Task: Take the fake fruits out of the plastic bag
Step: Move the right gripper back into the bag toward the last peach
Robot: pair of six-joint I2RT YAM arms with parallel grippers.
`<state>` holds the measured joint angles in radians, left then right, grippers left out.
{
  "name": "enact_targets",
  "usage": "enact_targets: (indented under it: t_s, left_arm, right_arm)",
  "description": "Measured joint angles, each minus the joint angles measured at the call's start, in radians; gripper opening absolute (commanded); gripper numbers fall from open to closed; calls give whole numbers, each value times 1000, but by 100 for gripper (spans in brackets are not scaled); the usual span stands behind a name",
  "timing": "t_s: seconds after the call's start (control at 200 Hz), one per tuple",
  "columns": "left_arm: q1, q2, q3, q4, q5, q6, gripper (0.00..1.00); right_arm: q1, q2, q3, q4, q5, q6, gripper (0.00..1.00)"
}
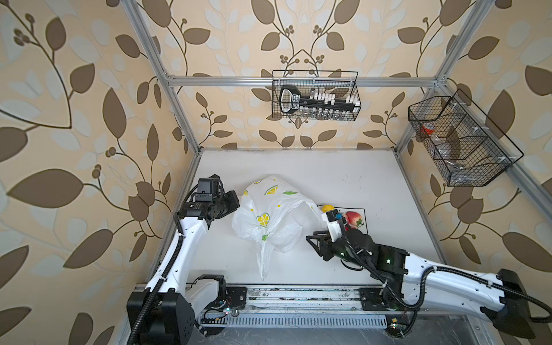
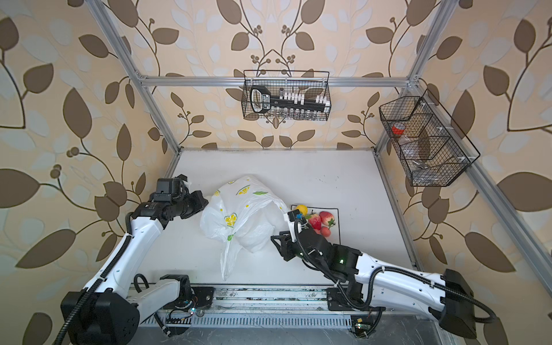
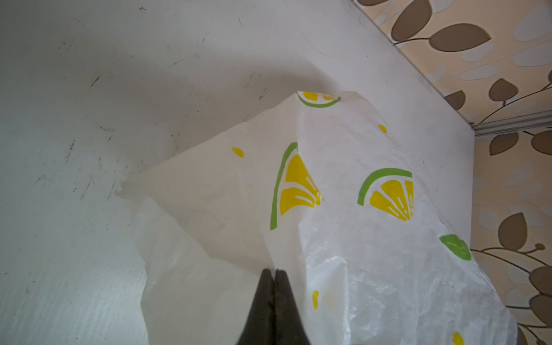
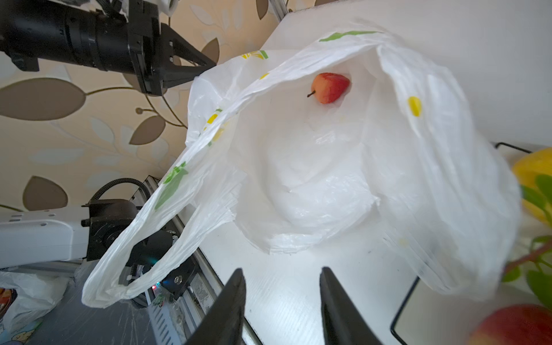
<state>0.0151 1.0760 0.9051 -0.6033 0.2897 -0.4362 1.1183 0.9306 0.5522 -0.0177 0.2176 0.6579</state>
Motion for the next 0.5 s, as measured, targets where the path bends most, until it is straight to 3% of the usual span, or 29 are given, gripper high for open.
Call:
enact_targets:
  t_s: [0.245, 0.5]
  left_arm:
    - [0, 0, 0, 0, 17, 0, 0]
    - [0, 0, 0, 1, 26, 0, 0]
  right_arm:
    - [21, 352, 65, 210, 23, 110, 38]
    - [21, 637, 154, 403, 74, 394, 36]
